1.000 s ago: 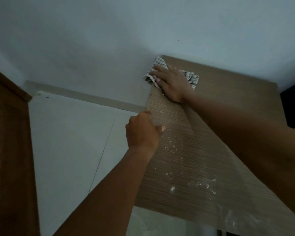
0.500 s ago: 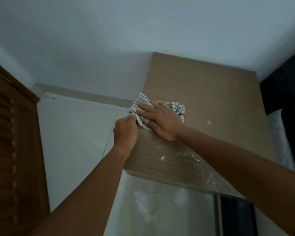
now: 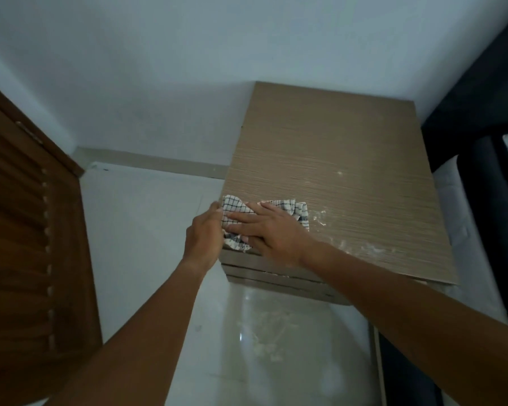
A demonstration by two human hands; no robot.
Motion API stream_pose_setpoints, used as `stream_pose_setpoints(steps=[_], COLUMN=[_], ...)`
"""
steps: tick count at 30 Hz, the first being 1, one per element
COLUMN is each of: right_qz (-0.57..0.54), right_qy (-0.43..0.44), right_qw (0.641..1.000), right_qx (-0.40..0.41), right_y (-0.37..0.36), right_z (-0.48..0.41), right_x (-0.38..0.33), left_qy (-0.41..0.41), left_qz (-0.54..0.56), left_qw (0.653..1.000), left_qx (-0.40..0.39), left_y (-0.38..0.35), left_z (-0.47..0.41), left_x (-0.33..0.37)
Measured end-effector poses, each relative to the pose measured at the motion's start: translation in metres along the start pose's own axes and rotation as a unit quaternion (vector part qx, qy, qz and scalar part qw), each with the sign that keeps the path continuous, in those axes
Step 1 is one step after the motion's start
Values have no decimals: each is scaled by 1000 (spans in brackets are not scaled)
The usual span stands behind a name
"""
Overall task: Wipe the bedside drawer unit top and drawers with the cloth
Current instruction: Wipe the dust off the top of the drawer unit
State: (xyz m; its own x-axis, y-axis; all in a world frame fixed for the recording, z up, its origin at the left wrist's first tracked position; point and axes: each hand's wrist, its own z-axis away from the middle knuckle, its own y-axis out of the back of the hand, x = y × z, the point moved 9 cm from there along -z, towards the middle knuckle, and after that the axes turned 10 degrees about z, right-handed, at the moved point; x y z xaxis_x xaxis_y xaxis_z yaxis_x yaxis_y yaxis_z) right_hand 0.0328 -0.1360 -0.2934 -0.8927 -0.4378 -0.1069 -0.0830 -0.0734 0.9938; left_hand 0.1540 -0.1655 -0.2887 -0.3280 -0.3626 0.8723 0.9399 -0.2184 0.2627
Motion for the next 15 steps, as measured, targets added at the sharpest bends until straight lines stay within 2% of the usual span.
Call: stream_pose_setpoints(steps=[3,6,8,10,15], right_qz=[33,45,38,30,8], right_qy=[-83,-192,-270,-332,-443], right_qw=[996,980,961,940,887], right_qx=[18,29,47,73,130], right_y=[-5,-4,-2,0,3], right_z=[16,28,40,54,97], right_x=[8,18,28,35,48], left_qy=[-77,-156,-206,-223,-184], left_qz=[-181,-375,-465,-513,-561], left_qw=[979,908,854,823,801], left_qx=[-47,-101,-106,-104,-103], left_y=[-9,-22,-32,-43,-51], left_z=[-4,2,10,12,5], left_x=[2,-2,4,10,25])
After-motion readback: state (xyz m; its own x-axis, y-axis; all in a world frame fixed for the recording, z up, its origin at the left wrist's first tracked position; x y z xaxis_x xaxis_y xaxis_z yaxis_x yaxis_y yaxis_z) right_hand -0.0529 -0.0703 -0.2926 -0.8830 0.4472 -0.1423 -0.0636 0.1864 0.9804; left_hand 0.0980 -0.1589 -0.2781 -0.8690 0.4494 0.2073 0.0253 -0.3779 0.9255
